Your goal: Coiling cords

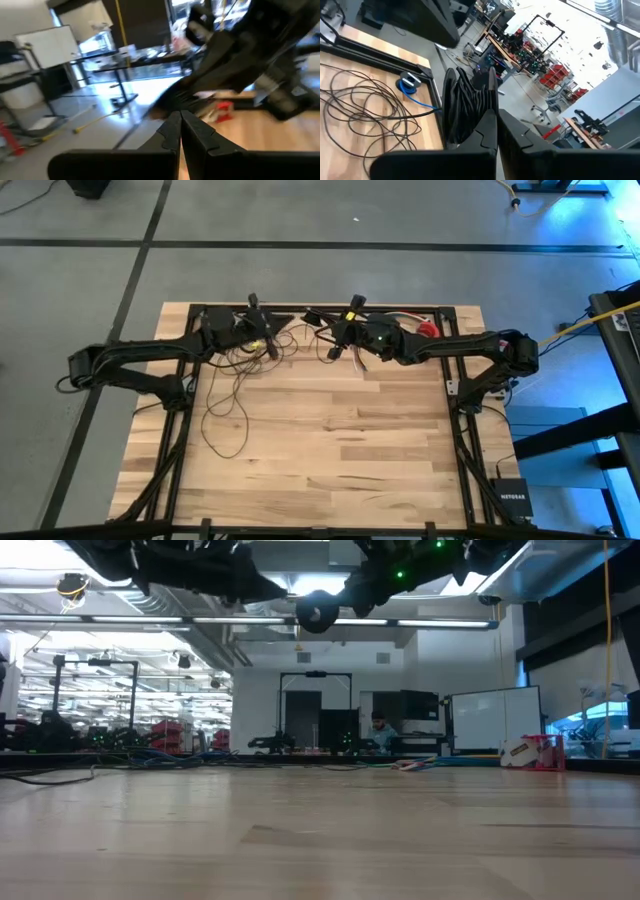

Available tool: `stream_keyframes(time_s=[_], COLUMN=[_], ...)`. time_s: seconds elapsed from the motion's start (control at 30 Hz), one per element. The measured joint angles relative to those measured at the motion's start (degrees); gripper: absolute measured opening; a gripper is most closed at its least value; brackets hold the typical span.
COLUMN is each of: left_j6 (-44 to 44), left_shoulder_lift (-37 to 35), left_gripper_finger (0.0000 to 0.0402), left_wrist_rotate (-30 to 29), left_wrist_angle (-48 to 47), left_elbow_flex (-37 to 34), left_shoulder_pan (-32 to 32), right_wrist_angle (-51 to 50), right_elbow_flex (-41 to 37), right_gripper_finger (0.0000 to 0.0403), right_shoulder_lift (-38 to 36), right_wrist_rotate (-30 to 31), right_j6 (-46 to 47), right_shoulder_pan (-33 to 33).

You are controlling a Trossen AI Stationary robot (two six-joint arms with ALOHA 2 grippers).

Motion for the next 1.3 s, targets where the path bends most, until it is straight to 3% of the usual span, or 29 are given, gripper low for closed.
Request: stream_keyframes(time_s=[0.23, 0.43, 0.53, 0.73, 0.87, 0.97, 1.3], left_j6=[-0.65, 1.84, -1.51, -11.04, -17.13, -19.65, -21.41], left_shoulder_lift=[1.86, 1.38, 2.79, 9.68, 16.18, 20.96, 30.02], left_gripper_finger=[0.0005, 0.0010, 0.0036, 0.0126, 0.0167, 0.0180, 0.0176], left_wrist_rotate=[0.42, 0.41, 2.07, 7.48, 9.58, 9.83, 12.29], left_wrist_angle=[3.33, -5.68, -8.18, -7.39, -0.35, 5.85, 8.23], left_elbow_flex=[0.00, 0.00, 0.02, 0.02, 0.02, 0.68, 6.89], left_shoulder_pan=[-3.03, -3.32, -3.30, -3.72, -3.70, -3.52, -3.45], right_wrist_angle=[3.70, 2.67, 2.91, 3.00, 3.02, 3.02, 2.93], right_elbow_flex=[0.42, 1.06, 1.09, 1.11, 1.11, 1.11, 1.15], right_gripper_finger=[0.0002, 0.0002, 0.0002, 0.0002, 0.0002, 0.0002, 0.0002], right_shoulder_lift=[3.34, 3.37, 3.37, 3.37, 3.37, 3.37, 3.37], right_wrist_rotate=[2.02, 4.40, 4.41, 4.49, 4.46, 4.47, 4.44], right_j6=[-2.01, -2.08, -2.12, -2.12, -2.12, -2.12, -2.14], right_shoulder_pan=[-0.11, -0.04, -0.02, -0.02, 0.00, 0.00, 0.00])
